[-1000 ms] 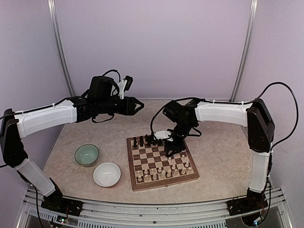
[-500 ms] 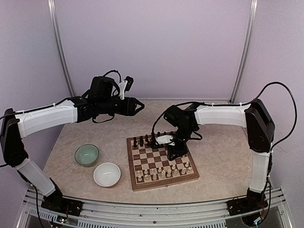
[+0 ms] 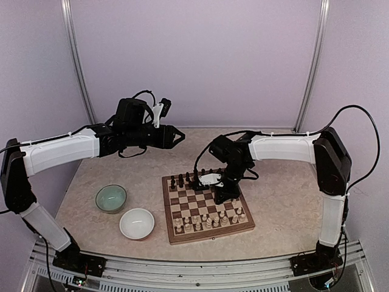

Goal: Set up the chess pieces on the board
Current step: Pick up the pawn from the chessboard, then place the pawn at e2.

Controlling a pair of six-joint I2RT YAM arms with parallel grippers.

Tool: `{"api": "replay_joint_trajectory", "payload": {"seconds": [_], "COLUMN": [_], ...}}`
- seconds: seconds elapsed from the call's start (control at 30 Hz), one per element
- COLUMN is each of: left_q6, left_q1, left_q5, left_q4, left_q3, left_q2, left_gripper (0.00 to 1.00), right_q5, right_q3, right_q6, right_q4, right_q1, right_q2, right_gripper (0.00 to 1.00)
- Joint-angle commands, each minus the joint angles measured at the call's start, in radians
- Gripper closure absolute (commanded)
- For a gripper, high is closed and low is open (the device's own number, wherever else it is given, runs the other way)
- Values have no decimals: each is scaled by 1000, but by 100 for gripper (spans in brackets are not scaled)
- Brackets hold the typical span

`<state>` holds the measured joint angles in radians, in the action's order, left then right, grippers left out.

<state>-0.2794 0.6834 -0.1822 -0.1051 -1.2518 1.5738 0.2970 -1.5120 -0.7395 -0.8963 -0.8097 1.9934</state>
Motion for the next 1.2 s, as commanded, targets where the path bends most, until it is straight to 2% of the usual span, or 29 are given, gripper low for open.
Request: {"api": "replay_joint_trajectory", "payload": {"seconds": [0.0,0.83,1.07,1.17], "left_q6": [15,13,13,13], "left_q1": [-4,-2,-2,-2], "left_q5": [-15,-22,-23,-23], "left_q4": [-5,-7,-7,-7], "left_q3": [-31,-32,-32,-32], "left_q2": [3,8,8,9], "left_gripper": [50,50,50,50], "right_q5": [11,41,46,38], "right_q3": [-24,-19,-17,-15], "right_q6": [-4,-23,-18,-17], "right_q4": [-22,-83,-80,-76], "right_q1": [-38,-109,-118,-119], "right_q2": [-11,12,17,19], "right_gripper": [93,93,91,85]}}
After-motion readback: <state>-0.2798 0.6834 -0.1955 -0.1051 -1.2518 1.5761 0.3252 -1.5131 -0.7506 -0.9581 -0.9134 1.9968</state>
